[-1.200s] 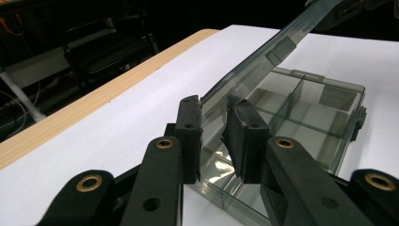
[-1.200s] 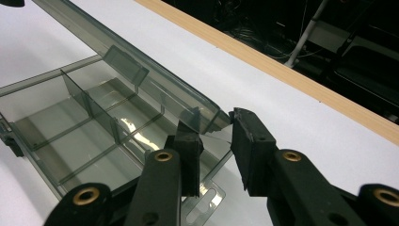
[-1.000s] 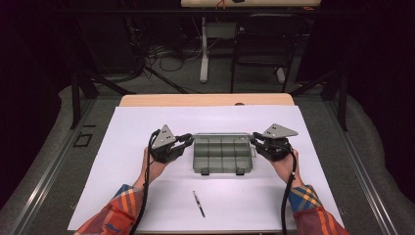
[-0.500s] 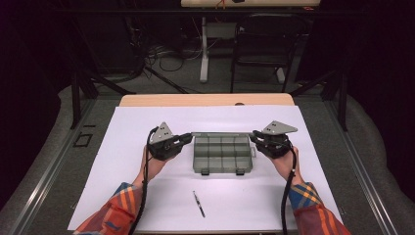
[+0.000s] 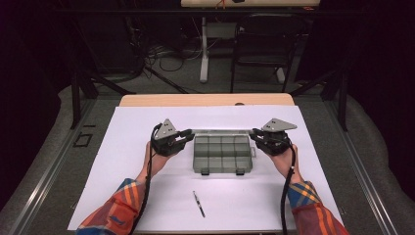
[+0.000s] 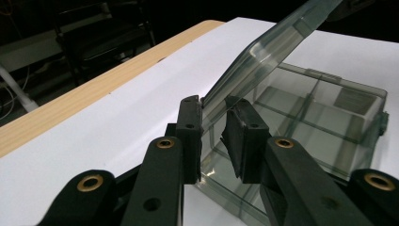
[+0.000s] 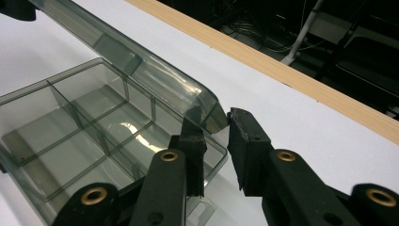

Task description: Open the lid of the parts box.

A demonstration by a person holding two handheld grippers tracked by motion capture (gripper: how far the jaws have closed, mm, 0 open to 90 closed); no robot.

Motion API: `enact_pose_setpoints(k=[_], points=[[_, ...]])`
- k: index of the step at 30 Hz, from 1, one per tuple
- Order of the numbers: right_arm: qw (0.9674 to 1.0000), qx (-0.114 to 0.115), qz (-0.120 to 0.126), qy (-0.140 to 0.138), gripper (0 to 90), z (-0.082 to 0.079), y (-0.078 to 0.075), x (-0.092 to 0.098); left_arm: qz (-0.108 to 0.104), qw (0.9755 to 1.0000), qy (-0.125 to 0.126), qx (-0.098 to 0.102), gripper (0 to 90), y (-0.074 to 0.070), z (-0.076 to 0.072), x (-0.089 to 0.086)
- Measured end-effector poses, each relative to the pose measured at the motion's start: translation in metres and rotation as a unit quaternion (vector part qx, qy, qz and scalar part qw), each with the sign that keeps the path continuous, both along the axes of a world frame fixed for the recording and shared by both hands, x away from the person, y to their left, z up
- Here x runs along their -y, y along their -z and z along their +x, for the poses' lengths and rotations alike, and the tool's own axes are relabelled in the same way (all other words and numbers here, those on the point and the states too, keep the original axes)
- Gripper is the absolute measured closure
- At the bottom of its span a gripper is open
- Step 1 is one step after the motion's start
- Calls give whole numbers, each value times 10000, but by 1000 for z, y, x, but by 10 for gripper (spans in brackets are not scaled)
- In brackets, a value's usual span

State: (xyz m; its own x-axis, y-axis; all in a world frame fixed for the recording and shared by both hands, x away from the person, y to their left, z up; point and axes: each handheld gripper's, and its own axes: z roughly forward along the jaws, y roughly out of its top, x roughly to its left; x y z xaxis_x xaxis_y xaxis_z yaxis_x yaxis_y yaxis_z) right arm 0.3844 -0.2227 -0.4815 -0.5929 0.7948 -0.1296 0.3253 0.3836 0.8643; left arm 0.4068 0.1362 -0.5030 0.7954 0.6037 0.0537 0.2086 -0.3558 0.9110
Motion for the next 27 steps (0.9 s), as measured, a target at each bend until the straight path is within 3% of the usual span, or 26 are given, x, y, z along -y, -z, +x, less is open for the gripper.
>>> enact_pose_setpoints(k=[5, 10, 14, 17, 27], points=[[10000, -15, 23, 27, 773, 5, 3, 1, 5, 10000, -45, 65, 760, 1, 5, 3], [10000, -30, 41, 54, 780, 9, 4, 1, -96, 9999, -37, 3, 762, 3, 12, 2], [9999, -41, 84, 107, 785, 12, 6, 0, -74, 9999, -94, 39, 770, 2, 15, 4], [9998, -100, 107, 166, 794, 16, 10, 1, 54, 9999, -121, 72, 772, 2, 17, 6], [9994, -90, 141, 297, 814, 24, 14, 0, 39, 9996, -285, 1, 789, 9, 28, 9]])
